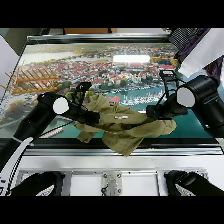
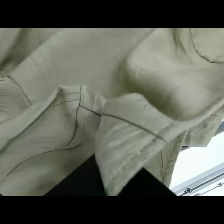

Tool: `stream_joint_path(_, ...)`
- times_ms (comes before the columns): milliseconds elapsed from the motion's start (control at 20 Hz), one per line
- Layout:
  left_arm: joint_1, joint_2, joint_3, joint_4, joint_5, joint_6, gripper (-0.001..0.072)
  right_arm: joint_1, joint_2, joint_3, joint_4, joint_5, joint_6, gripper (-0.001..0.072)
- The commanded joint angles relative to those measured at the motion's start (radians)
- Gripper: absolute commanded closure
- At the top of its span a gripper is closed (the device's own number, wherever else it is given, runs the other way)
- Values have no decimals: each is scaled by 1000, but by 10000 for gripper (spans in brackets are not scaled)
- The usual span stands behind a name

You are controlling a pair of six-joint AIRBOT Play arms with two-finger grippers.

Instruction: Fold the clothes and pants, and hang the long-sleeved shirts on hangers.

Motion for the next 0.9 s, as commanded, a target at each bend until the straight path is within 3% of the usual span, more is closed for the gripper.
stream_joint_path(0, 13, -55, -3, -21, 9, 21, 692, -2, -29, -1, 1, -29, 0, 701)
stream_joint_path(200, 13, -32, -3, -22, 1, 43, 683, -2, -29, -1, 1, -29, -3, 700)
stream_joint_path(300, 13, 1, -3, -29, 2, 79, 191, -2, -29, -1, 1, -29, -3, 701)
stream_joint_path(350, 15, 24, -3, -28, 3, 87, 110, -2, -29, -1, 1, -29, -3, 700)
stream_joint_path(550, 80, 118, -3, -21, 2, 103, 110, -2, -30, -1, 4, -28, -3, 701)
stream_joint_path(750, 280, 183, -3, -19, 6, 176, 109, -2, -30, -1, 4, -28, -3, 701)
stream_joint_path(850, 412, 188, -3, -19, 27, 226, -1, -2, -30, -1, 4, -28, -3, 701)
